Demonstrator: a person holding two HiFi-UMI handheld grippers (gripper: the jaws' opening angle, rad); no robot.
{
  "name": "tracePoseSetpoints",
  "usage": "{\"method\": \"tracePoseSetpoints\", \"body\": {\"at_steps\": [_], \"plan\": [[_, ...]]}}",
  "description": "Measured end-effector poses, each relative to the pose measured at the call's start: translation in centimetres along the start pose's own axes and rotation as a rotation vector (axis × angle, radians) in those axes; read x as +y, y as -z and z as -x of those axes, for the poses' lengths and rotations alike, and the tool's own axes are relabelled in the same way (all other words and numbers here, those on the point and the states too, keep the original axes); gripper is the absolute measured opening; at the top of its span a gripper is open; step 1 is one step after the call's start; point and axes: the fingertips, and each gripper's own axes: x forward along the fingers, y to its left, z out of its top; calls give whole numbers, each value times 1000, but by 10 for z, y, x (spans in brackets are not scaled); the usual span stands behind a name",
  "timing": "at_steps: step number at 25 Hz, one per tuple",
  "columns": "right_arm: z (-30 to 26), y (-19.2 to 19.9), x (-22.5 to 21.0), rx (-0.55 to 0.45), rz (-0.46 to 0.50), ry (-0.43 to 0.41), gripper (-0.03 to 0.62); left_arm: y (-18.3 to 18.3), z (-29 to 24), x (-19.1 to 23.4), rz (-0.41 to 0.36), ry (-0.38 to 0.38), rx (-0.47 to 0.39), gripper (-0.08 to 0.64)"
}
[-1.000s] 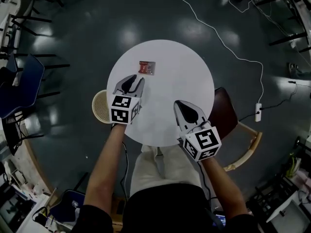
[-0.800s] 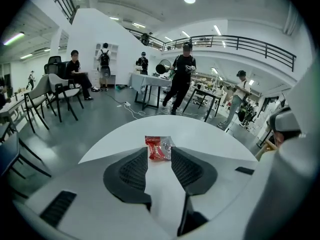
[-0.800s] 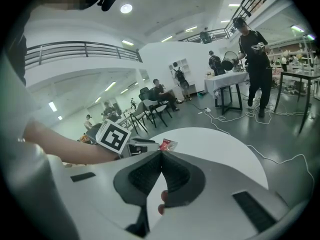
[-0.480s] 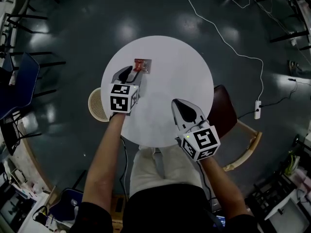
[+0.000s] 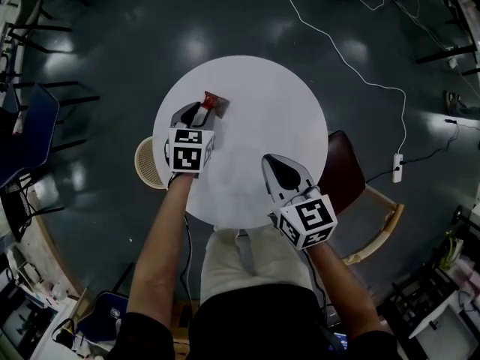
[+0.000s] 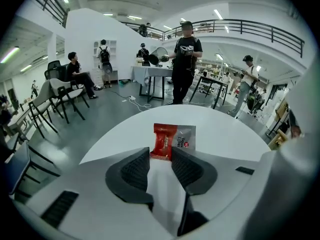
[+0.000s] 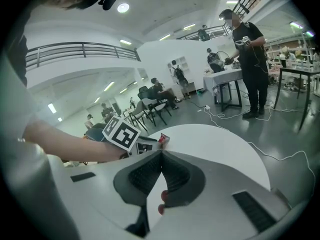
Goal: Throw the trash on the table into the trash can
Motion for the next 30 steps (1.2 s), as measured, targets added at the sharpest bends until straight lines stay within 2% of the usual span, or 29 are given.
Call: {"method": "tracePoseSetpoints", "body": {"at_steps": [4, 9, 10, 14, 30], "plan": [[2, 3, 0, 6, 0, -2, 17, -1, 0, -2, 1, 1, 10, 148], [4, 6, -1, 12, 0, -5, 17, -2, -1, -5, -49, -3, 21, 138], [5, 7, -1, 12, 0, -4, 17, -1, -2, -5, -62, -10, 24, 63], [10, 10, -1, 13, -1, 0, 17, 2, -1, -5, -92, -26, 31, 28], [24, 18, -6, 10, 7, 6, 17, 3, 11, -23, -66, 24, 20, 14]]}}
